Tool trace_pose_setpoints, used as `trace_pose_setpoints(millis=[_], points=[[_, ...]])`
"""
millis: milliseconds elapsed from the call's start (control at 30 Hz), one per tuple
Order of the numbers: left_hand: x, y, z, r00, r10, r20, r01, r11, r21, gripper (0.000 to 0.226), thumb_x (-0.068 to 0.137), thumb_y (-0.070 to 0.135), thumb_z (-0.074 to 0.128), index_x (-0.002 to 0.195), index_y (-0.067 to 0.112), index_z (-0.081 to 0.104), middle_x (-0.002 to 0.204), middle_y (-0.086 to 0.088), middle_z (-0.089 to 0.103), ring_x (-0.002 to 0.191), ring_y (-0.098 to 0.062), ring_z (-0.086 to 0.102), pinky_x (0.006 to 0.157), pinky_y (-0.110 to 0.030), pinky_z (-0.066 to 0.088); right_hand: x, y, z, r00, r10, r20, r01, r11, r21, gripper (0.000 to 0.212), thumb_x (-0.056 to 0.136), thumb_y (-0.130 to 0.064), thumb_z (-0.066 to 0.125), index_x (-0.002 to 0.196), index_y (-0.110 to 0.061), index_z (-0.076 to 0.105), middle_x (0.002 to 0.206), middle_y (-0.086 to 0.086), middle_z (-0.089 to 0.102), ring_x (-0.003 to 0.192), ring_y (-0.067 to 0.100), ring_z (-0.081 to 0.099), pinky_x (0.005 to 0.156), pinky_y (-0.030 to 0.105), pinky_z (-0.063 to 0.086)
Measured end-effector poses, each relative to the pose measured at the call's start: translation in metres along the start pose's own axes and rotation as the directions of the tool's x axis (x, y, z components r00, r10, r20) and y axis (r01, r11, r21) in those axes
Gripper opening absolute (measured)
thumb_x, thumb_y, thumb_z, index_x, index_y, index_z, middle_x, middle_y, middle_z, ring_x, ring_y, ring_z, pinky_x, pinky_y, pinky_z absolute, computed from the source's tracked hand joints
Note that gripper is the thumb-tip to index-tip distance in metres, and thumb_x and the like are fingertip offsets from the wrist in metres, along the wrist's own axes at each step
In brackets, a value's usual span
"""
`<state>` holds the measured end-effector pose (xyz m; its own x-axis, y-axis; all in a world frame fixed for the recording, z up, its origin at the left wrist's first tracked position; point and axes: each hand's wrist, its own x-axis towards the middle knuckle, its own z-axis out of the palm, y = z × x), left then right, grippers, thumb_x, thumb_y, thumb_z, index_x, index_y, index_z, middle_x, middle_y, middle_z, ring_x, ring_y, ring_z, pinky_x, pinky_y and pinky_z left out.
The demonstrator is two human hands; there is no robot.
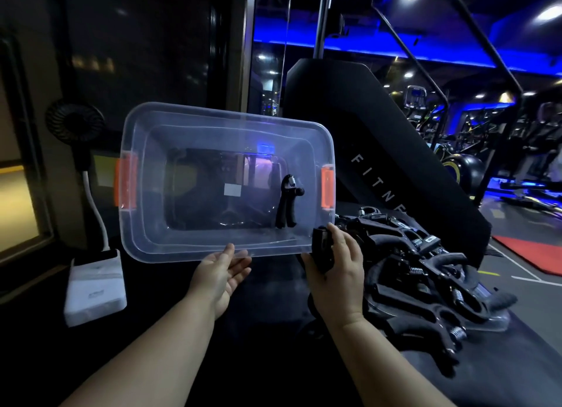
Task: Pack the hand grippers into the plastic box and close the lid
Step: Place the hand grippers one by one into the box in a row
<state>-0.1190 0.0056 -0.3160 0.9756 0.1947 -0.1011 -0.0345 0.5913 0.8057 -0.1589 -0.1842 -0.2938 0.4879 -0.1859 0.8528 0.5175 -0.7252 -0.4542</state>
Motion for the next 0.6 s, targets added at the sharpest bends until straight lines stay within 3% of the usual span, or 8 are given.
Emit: trace_pose_setpoints(millis=[133,300,433,600], points=[[0.001,0.0,0.0,1.0,0.0,0.002,0.0,1.0,-0.005,0.011,0.096,0.022,0.051,0.097,0.011,0.052,0.092,-0.011,0.068,0.08,-0.021,0.067,0.067,-0.032,0.052,0.006,0.006,0.002,0.999,-0.034,-0.035,0.033,0.999,-0.037,0.063,0.063,-0.015,0.088,0.12,-0.007,0.062,0.114,0.01,0.058,0.108,0.032,0.048,0.1,0.03,0.034],[0.003,-0.001,-0.002,1.0,0.005,0.01,-0.005,1.0,-0.002,0.011,0.096,0.022,0.052,0.097,0.011,0.052,0.092,-0.011,0.069,0.081,-0.021,0.067,0.066,-0.031,0.052,0.008,0.012,0.001,1.0,-0.015,-0.012,0.015,0.998,0.06,0.061,0.061,-0.017,0.088,0.115,-0.022,0.06,0.13,0.01,0.043,0.121,0.029,0.041,0.104,0.037,0.036],[0.004,-0.002,-0.004,1.0,0.009,0.016,-0.009,1.0,-0.004,0.011,0.096,0.023,0.052,0.096,0.012,0.051,0.091,-0.011,0.07,0.081,-0.02,0.068,0.065,-0.031,0.052,0.013,0.022,-0.001,0.998,0.034,0.055,-0.038,0.997,0.064,0.056,0.062,-0.025,0.088,0.112,-0.018,0.063,0.143,0.014,0.031,0.128,0.032,0.034,0.105,0.035,0.031],[0.006,-0.003,-0.004,1.0,0.014,0.025,-0.014,1.0,-0.004,0.011,0.096,0.023,0.052,0.095,0.012,0.052,0.091,-0.01,0.07,0.08,-0.02,0.068,0.065,-0.031,0.052,0.027,0.021,-0.006,1.0,0.002,-0.01,-0.002,1.0,-0.003,0.054,0.052,-0.028,0.091,0.097,-0.012,0.067,0.112,0.011,0.055,0.105,0.035,0.051,0.091,0.051,0.046]])
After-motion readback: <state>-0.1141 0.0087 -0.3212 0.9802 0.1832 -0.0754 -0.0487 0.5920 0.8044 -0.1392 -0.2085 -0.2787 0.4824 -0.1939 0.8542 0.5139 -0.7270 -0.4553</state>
